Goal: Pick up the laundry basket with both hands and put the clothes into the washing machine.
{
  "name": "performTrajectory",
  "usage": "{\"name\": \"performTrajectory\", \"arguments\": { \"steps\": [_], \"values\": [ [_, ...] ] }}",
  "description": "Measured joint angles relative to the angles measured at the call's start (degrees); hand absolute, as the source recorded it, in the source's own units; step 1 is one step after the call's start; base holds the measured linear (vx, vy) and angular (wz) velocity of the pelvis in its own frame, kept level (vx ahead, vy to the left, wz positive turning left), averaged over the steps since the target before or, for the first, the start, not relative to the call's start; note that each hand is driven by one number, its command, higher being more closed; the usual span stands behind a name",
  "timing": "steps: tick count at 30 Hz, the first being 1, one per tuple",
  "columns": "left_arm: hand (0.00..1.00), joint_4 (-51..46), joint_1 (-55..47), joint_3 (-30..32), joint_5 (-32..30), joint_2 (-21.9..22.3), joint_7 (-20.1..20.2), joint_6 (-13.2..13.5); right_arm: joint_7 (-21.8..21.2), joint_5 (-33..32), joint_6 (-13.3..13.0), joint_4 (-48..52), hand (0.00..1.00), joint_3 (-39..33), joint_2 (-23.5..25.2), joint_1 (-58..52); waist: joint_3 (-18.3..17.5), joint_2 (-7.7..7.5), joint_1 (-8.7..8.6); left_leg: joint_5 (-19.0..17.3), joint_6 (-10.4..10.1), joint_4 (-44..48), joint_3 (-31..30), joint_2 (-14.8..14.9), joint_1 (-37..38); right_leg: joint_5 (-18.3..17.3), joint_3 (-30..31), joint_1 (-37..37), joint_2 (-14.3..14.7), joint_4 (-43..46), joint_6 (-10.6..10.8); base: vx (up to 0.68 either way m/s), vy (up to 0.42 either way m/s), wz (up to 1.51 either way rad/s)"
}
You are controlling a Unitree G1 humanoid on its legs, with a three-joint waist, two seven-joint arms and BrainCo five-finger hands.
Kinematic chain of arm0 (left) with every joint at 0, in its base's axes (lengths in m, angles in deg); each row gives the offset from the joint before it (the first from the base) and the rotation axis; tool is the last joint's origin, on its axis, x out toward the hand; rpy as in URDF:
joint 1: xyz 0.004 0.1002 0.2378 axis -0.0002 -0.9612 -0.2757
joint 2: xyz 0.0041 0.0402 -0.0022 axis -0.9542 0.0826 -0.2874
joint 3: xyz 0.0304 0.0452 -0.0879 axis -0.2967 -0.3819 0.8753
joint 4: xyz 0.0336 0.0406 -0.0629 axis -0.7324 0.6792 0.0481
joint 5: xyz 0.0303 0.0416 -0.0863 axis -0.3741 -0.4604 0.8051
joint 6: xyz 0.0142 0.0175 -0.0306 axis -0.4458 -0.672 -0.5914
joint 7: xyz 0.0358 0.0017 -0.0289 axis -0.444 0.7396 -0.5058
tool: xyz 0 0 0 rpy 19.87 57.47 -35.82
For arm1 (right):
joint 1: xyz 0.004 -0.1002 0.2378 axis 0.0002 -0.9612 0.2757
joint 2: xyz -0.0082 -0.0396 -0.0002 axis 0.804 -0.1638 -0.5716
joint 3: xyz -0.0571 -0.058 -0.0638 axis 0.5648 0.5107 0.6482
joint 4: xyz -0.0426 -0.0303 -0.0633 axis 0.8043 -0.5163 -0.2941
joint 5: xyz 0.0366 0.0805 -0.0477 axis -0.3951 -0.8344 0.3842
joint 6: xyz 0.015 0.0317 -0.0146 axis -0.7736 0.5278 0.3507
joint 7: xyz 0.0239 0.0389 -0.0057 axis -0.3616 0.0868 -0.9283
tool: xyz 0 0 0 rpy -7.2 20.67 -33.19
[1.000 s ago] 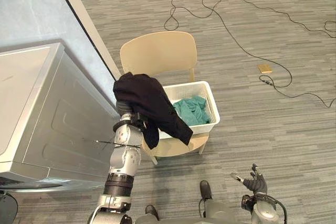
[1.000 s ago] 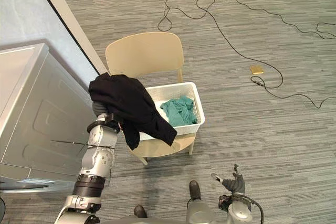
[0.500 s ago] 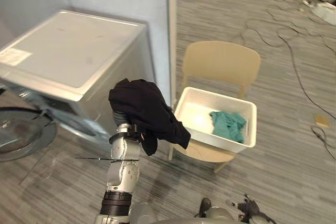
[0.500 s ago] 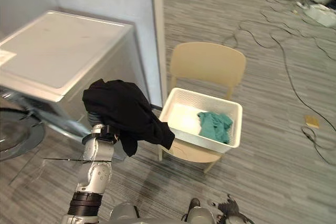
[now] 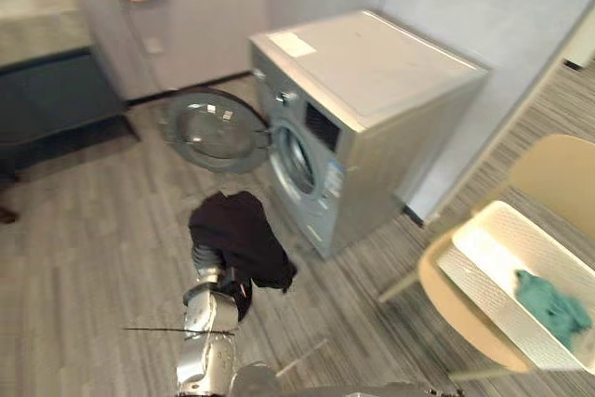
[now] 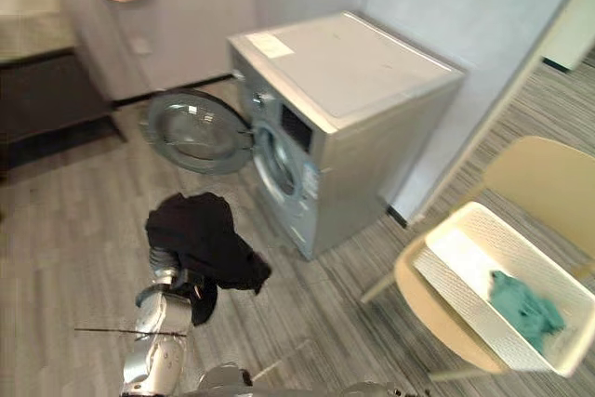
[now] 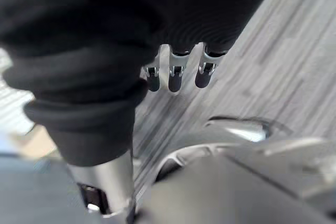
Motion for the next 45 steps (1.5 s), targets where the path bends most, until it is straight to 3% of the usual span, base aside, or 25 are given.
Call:
{"name": "performTrajectory", "arguments": {
  "steps": [2,3,4,5,7,9,10,11,13,15,17,19,20,23,25,27,28,29,30,32,35,37,38,41,45],
  "values": [
    [1.0,-0.1,0.0,-0.3,0.0,-0.1,1.0,0.0,-0.3,-1.3,-0.2,0.9,0.0,0.3,2.0,0.7,-0.2,-2.73,-0.14,1.3,1.4,-5.3,-1.5,-2.3,0.8,-7.4,7.5,-3.1,5.7,3.7,1.8,-0.01,-0.042,1.34],
    [1.0,-1.2,-0.6,-0.6,0.0,-0.9,1.2,0.0,-0.3,-1.3,-0.2,0.4,0.0,0.8,5.0,0.8,-0.8,-7.25,-0.42,1.3,1.8,-4.8,-0.9,-6.4,0.5,-10.9,9.0,-5.4,7.9,0.3,0.5,0.1,-0.067,1.31],
    [1.0,-2.2,-0.8,-1.0,0.0,-0.8,1.4,0.1,-0.3,-1.6,-0.3,1.0,0.0,0.9,5.4,0.9,-0.4,-8.72,-0.83,-0.1,2.6,2.0,-0.1,-6.4,-1.5,-12.8,8.6,-5.9,9.2,-1.7,-0.6,0.16,-0.039,1.47],
    [1.0,-1.9,-1.4,-2.5,0.1,1.4,1.8,-0.3,-0.7,-2.6,-0.8,2.4,0.0,1.2,4.2,0.9,0.0,-5.52,-1.66,-3.2,1.7,5.5,-1.9,-3.9,-1.3,-15.7,6.1,-4.8,11.5,-2.6,2.3,0.08,0.052,0.95],
    [1.0,-1.0,-2.3,-3.9,0.0,1.7,1.8,-1.2,-1.0,-3.0,-0.2,2.2,0.0,2.2,2.4,1.4,1.2,-4.21,0.04,-3.2,1.7,4.9,-2.3,-4.2,-0.6,-16.5,6.1,-5.6,11.7,0.1,1.1,0.0,0.058,0.37],
    [1.0,-0.7,0.1,-4.3,0.0,1.3,1.8,-1.1,-1.0,-3.0,-0.1,1.8,0.0,3.8,2.5,1.6,1.1,-4.61,-0.29,-1.1,1.4,1.5,-7.1,-5.0,-2.8,-17.4,4.2,-5.7,14.6,-4.1,1.0,-0.07,-0.065,0.76],
    [1.0,-0.6,0.7,-4.6,0.0,0.9,1.9,-1.1,-1.0,-3.0,0.0,0.8,0.0,4.0,3.4,1.4,0.6,-5.8,-0.92,-0.1,0.9,-1.0,-8.0,-6.0,-2.5,-16.2,3.7,-5.4,13.9,-5.6,1.0,0.02,-0.115,1.23],
    [1.0,-0.8,1.7,-4.8,0.0,1.2,2.0,-1.1,-1.0,-3.2,-0.1,0.2,0.0,4.1,3.7,1.1,0.6,-7.26,-1.78,-0.6,1.5,4.2,-7.4,-6.1,-2.6,-14.9,2.0,-5.1,13.2,-6.4,-0.2,0.09,-0.112,0.78],
    [1.0,-0.6,1.9,-6.1,0.0,0.9,1.9,-1.1,-0.9,-3.6,-0.1,0.8,0.0,4.6,2.5,0.9,1.0,-4.93,-1.26,-3.6,0.0,2.3,-8.3,-3.4,1.5,-16.0,0.2,-3.1,15.0,-4.8,-0.3,0.15,-0.12,0.45],
    [1.0,-0.7,1.6,-6.6,0.1,1.3,1.8,-1.1,-0.9,-3.9,-0.4,1.5,0.0,4.7,2.6,-0.1,0.8,-4.48,-1.53,-3.7,-0.6,4.1,-9.1,-2.3,3.1,-17.6,-1.5,-0.1,15.9,-6.0,-0.7,0.16,-0.141,0.36],
    [1.0,-1.8,1.1,-7.0,0.1,1.6,2.0,-1.1,-1.0,-4.1,-0.5,2.5,0.0,4.4,1.1,-0.7,1.1,-1.44,-1.07,-3.2,-2.1,25.0,-9.2,2.1,-5.3,-19.3,-2.2,2.6,19.7,-5.7,-1.5,0.18,-0.105,-0.06],
    [1.0,-2.3,-0.8,-5.1,0.1,1.8,1.9,-1.0,-0.3,-4.1,-0.4,2.7,0.0,4.6,0.3,-1.0,0.5,0.23,0.55,3.7,-1.1,37.7,-8.7,6.7,-10.4,-20.8,0.0,4.6,22.5,-5.3,-2.6,0.23,-0.038,-0.67],
    [1.0,-2.2,-1.5,-3.7,0.2,1.8,1.6,-1.1,0.0,-4.1,-0.3,2.8,0.0,4.7,1.0,-0.6,0.5,-1.3,0.73,9.3,0.1,41.5,-7.3,7.8,-12.3,-20.9,0.8,6.5,22.3,-6.8,-2.8,0.33,-0.071,-0.43],
    [1.0,-2.2,-1.4,-3.5,1.0,1.8,1.3,-1.2,0.5,-3.8,-0.1,3.4,0.0,4.9,1.3,-0.7,0.8,-1.83,1.27,4.1,1.2,42.0,-4.8,9.6,-15.6,-20.4,2.1,9.6,21.7,-10.4,-3.0,0.25,-0.032,-0.21],
    [1.0,-1.9,-1.3,-3.8,1.2,1.8,1.3,-1.3,1.2,-3.3,-0.2,4.5,0.0,7.1,1.3,-0.6,0.8,-2.58,1.86,1.7,1.9,31.6,-3.7,8.5,-16.7,-19.9,2.7,11.4,19.9,-13.3,-2.1,0.3,0.114,-0.15],
    [1.0,-1.5,-1.2,-3.8,1.2,1.7,1.3,-1.3,1.2,-2.9,-0.2,4.6,0.0,8.2,1.6,0.5,0.9,-3.39,1.93,2.2,1.7,18.0,-3.1,6.0,-17.1,-19.1,2.6,13.2,17.9,-16.3,-0.6,0.24,0.132,0.04],
    [1.0,-1.0,-1.1,-3.8,1.2,1.8,1.4,-1.4,1.2,-2.9,-0.2,4.5,0.0,8.2,1.7,0.7,0.9,-3.37,1.99,3.5,1.0,11.0,-2.9,4.5,-17.0,-18.8,2.5,14.0,17.0,-17.2,0.0,0.28,0.209,0.12],
    [1.0,-0.7,-1.2,-4.0,1.2,1.8,1.3,-1.5,1.2,-2.9,-0.2,4.5,0.0,8.1,1.6,0.7,0.4,-2.46,2.16,10.6,2.7,1.7,-2.8,3.4,-16.0,-18.1,2.3,15.1,16.8,-18.1,1.3,0.43,0.354,0.09],
    [1.0,-0.5,-1.0,-4.2,1.2,1.1,1.3,-1.5,1.2,-2.9,-0.2,3.3,0.0,7.8,2.0,1.2,-0.4,-2.53,2.86,16.2,0.6,-0.5,-2.6,2.7,-15.6,-17.9,2.5,16.3,16.1,-19.1,3.4,0.34,0.311,0.11],
    [1.0,0.0,0.0,-3.9,1.3,0.8,0.8,-1.3,1.0,-2.9,-0.3,2.8,0.0,7.6,4.8,1.4,-1.0,-6.34,3.74,14.5,2.6,0.4,-0.4,0.0,-15.4,-14.8,2.8,16.8,12.8,-20.2,6.4,0.42,0.334,0.11],
    [1.0,0.2,-0.4,-6.2,1.2,0.2,0.8,-1.5,1.0,-2.9,-0.2,2.5,0.0,6.6,5.3,1.6,-1.0,-6.52,3.93,9.2,5.0,2.7,2.3,-2.2,-12.6,-9.1,5.6,14.9,9.7,-12.2,6.3,0.36,0.369,-0.03],
    [1.0,0.0,-0.6,-6.6,1.1,-0.1,0.9,-1.6,0.9,-2.9,-0.2,2.5,0.0,6.3,5.3,1.6,-0.7,-6.26,3.67,4.8,5.8,3.1,3.6,-4.0,-9.0,-4.7,8.8,8.3,6.6,4.4,3.2,0.27,0.353,-0.24],
    [1.0,-0.2,-0.7,-6.5,1.0,-0.3,0.9,-1.7,0.7,-2.9,-0.2,2.5,0.0,6.2,5.1,1.5,0.2,-5.07,3.47,2.6,5.7,3.1,4.0,-4.8,-6.3,-1.4,10.7,3.0,5.5,15.9,1.4,0.17,0.245,-0.17],
    [1.0,-1.0,-0.8,-6.7,0.0,-0.6,0.5,-1.6,1.0,-2.9,-0.4,3.1,0.0,5.6,5.4,1.5,0.4,-5.53,3.3,0.9,6.0,-0.8,4.9,-5.6,0.4,-8.7,10.0,-7.6,8.9,30.2,2.6,0.18,0.209,-0.07],
    [1.0,-1.0,-0.9,-7.8,0.0,-0.4,0.6,-1.5,1.0,-2.9,-1.1,3.8,0.0,6.1,5.5,2.1,0.4,-5.56,1.9,0.8,5.7,-4.6,5.9,-6.1,4.2,-13.2,0.7,-12.5,12.8,13.7,3.2,0.22,0.006,0.19]
  ]
}}
